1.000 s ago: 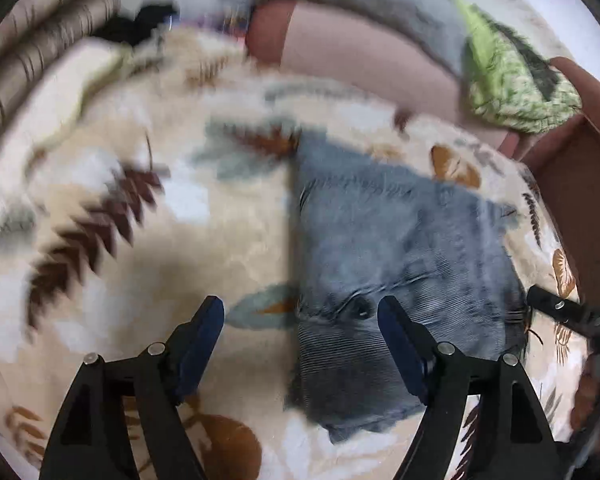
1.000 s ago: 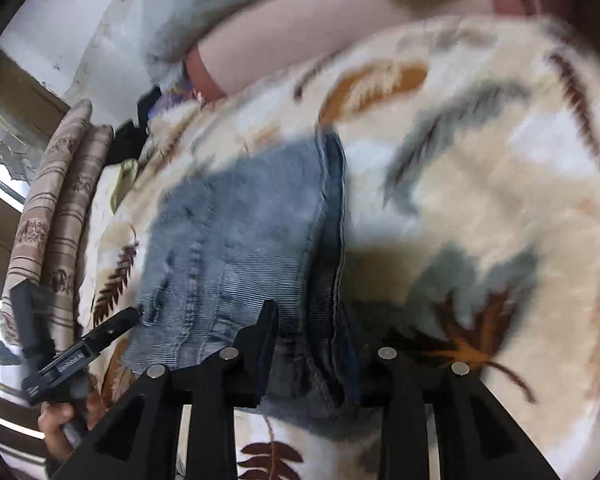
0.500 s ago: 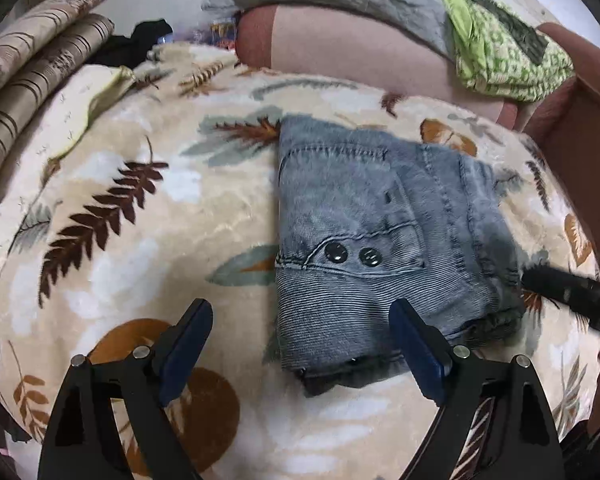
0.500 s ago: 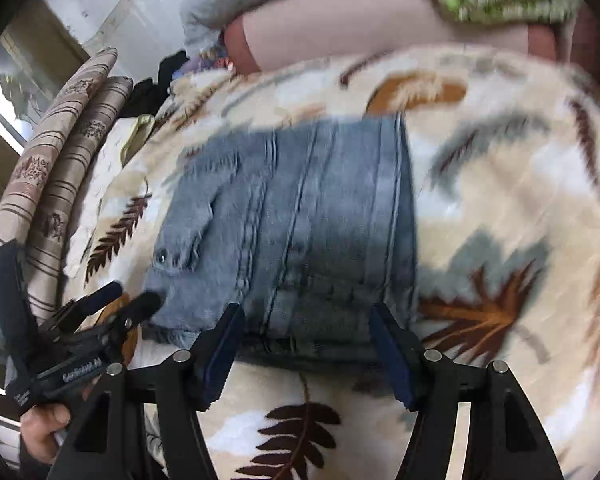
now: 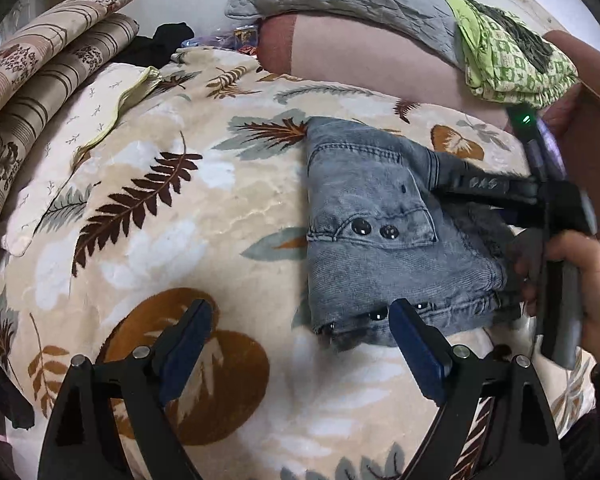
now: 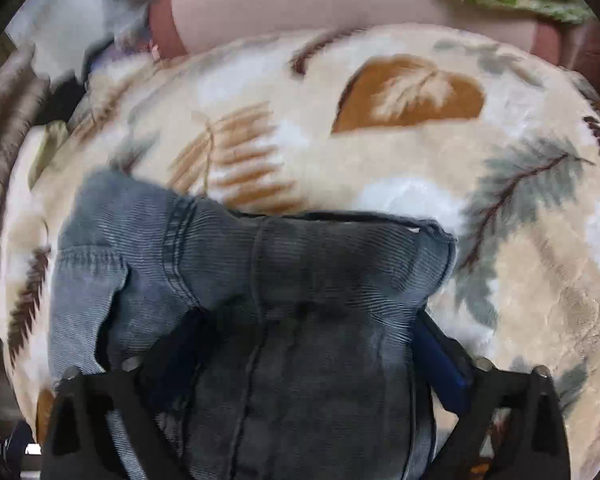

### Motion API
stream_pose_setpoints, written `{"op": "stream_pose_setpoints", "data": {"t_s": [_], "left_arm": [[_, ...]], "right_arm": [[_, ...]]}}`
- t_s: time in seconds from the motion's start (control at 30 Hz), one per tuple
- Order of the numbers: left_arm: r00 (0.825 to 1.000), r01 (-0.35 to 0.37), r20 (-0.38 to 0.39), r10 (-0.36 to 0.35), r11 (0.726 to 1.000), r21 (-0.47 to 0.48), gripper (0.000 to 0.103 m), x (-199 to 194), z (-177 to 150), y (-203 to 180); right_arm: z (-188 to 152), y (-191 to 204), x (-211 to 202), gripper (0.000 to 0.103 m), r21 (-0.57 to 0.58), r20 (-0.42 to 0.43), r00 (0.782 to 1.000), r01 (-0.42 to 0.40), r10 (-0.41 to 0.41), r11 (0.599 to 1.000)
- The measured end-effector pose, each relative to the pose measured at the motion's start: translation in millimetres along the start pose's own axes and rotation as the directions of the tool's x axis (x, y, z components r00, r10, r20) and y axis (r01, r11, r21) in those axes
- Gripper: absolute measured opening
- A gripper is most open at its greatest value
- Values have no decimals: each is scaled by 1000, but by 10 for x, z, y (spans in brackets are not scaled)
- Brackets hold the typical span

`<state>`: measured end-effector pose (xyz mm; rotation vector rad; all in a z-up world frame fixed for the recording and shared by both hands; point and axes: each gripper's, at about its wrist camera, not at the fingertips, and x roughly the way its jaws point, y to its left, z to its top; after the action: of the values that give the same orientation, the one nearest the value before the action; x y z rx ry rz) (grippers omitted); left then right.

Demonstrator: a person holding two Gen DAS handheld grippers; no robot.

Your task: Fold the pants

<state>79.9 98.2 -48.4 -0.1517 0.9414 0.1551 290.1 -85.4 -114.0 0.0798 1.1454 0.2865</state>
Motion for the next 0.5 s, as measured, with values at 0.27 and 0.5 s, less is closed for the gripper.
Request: {"op": "stream_pose_setpoints", "data": {"t_s": [0.27, 0.5], "left_arm": [[999, -13, 29, 12, 999, 36, 90, -178, -98, -214], [999, -21, 46, 18, 998, 67, 90, -382, -215, -430]], "right_arm": [[-753, -118, -1048, 102, -92, 130, 991, -31, 42, 995], [-1597, -237, -1387, 102, -188, 141, 990, 56, -29, 981]]}}
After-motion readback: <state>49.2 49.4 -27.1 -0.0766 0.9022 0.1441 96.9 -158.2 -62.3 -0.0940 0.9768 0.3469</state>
